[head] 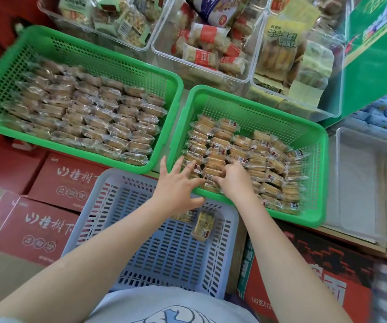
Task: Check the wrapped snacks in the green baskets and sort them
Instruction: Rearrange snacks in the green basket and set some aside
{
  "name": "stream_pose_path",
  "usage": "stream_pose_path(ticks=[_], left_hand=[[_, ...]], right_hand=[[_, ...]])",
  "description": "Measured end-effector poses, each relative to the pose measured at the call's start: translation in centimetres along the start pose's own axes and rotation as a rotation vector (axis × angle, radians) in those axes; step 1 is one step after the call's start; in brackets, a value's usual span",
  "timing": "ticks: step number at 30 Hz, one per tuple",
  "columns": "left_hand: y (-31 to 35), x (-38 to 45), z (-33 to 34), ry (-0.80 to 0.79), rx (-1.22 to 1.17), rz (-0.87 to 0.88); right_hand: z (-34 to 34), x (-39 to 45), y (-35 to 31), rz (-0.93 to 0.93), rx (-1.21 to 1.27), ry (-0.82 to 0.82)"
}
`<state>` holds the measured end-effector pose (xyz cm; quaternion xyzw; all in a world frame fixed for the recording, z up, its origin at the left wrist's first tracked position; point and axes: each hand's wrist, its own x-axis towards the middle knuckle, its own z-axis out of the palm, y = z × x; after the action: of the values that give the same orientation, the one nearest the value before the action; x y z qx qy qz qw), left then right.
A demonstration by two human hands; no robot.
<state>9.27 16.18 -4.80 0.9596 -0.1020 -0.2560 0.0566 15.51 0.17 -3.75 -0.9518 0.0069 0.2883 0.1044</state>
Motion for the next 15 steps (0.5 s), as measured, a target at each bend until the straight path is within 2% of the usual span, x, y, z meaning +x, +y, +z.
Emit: stream_pose_path(ticks=[7,9,13,15], left_hand=[[0.0,-0.1,-0.2,-0.002,-0.016,0.003],[0.0,-0.1,-0.2,0.000,-0.014,0.006],[-0.1,-0.1,-0.2,-0.006,-0.019,0.012],[-0.2,-0.2,-0.2,-0.016,-0.042,0.019]], right_hand=[[-1.2,0.1,1.1,0.054,0.253,-0.056],[-1.5,0.1,1.7,0.092,0.425,-0.060],[-1.5,-1.0,2.6,0.228,0.861,0.147],[-1.7,-1.9,2.6,0.232,1.068,0.208]])
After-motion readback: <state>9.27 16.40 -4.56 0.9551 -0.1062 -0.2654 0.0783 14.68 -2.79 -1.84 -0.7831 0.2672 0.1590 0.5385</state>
